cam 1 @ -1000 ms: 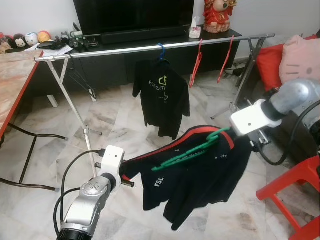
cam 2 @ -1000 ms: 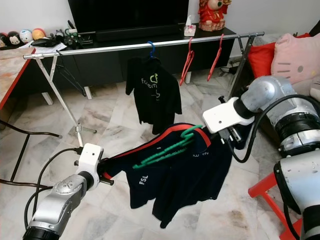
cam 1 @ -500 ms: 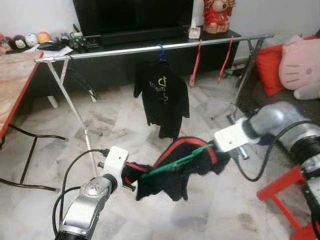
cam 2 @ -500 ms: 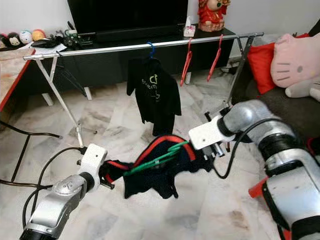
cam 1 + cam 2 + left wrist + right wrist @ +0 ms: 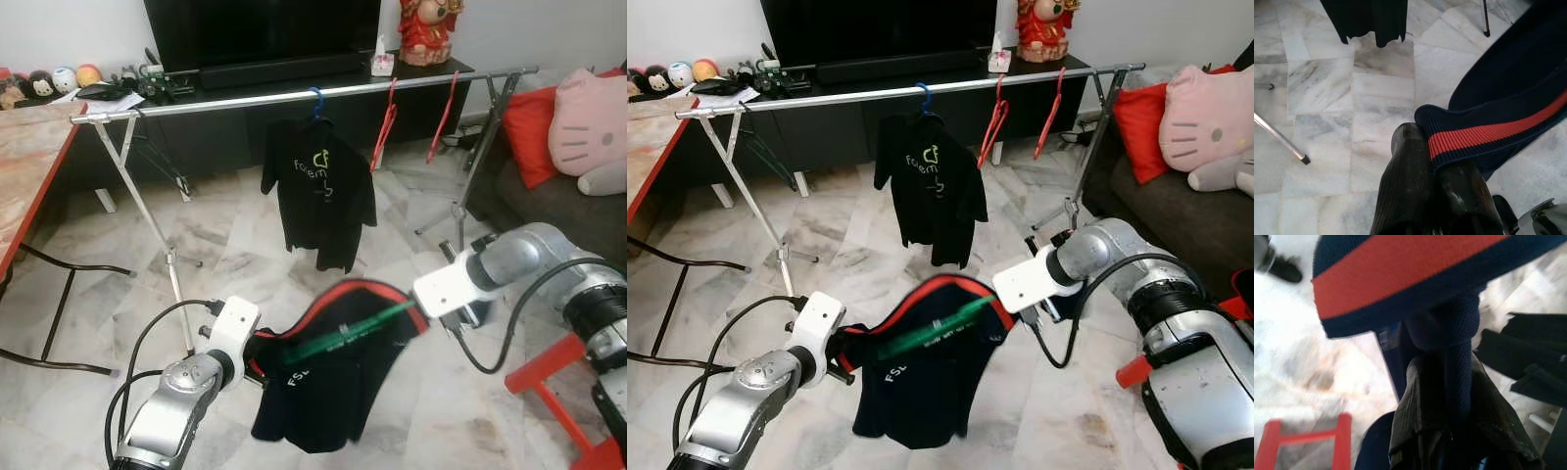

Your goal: Hang hanger

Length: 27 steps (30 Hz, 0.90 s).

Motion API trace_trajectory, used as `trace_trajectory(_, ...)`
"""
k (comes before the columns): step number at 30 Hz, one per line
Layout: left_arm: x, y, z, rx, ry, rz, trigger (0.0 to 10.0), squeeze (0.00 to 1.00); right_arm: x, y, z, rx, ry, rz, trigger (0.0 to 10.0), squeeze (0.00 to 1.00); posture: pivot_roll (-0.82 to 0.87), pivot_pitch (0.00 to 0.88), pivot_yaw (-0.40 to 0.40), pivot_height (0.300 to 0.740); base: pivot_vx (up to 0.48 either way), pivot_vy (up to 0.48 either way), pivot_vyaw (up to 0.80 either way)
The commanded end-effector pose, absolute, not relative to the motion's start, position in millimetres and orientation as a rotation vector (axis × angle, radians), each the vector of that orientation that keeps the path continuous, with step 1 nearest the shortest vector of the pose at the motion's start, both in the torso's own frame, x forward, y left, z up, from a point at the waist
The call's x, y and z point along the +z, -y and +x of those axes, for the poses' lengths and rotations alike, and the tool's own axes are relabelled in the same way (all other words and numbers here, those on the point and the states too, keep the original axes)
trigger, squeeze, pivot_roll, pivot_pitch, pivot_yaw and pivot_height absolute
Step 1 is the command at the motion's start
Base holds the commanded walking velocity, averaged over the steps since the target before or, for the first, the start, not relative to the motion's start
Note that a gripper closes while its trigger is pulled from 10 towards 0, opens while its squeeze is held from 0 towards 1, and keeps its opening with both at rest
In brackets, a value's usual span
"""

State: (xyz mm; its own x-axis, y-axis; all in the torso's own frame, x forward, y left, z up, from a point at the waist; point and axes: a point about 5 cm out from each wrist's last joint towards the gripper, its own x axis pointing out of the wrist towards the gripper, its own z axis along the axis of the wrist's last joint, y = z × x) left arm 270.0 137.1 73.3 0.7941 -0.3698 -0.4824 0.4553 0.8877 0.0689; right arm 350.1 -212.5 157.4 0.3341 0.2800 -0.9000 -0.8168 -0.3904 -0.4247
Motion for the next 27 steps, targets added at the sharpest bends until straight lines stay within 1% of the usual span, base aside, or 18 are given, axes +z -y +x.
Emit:
trace_trajectory(1, 82, -141, 273, -0.429, -0.455, 0.197, 0.0, 0.00, 158, 217, 348, 1.292, -0.532, -1.575, 10.0, 0.00, -0.18, 0.000, 0.040, 0.740, 0.000, 0.000, 0.00)
trace_trajectory(5, 87, -139, 276, -0.429, -0.442, 0.192, 0.0, 0.00, 153, 218, 350, 1.249, -0.548, -1.616, 10.0, 0.00, -0.18, 0.000, 0.038, 0.740, 0.000, 0.000, 0.00)
trace_trajectory(15, 89, -135, 274, -0.468, -0.441, 0.196, 0.0, 0.00, 150, 214, 352, 1.194, -0.508, -1.623, 10.0, 0.00, -0.18, 0.000, 0.038, 0.740, 0.000, 0.000, 0.00)
trace_trajectory(17, 84, -134, 270, -0.491, -0.468, 0.206, 0.0, 0.00, 152, 205, 356, 1.150, -0.429, -1.565, 10.0, 0.00, -0.18, 0.000, 0.038, 0.740, 0.000, 0.000, 0.00)
trace_trajectory(19, 81, -131, 267, -0.523, -0.488, 0.209, 0.0, 0.00, 153, 201, 359, 1.113, -0.381, -1.545, 10.0, 0.00, -0.18, 0.000, 0.038, 0.740, 0.000, 0.000, 0.00)
trace_trajectory(23, 76, -130, 265, -0.530, -0.504, 0.229, 0.0, 0.00, 152, 197, 361, 1.084, -0.362, -1.517, 10.0, 0.00, -0.18, 0.000, 0.037, 0.740, 0.000, 0.000, 0.00)
trace_trajectory(27, 75, -130, 263, -0.539, -0.514, 0.235, 0.0, 0.00, 149, 197, 359, 1.107, -0.382, -1.516, 10.0, 0.00, -0.18, 0.000, 0.038, 0.740, 0.000, 0.000, 0.00)
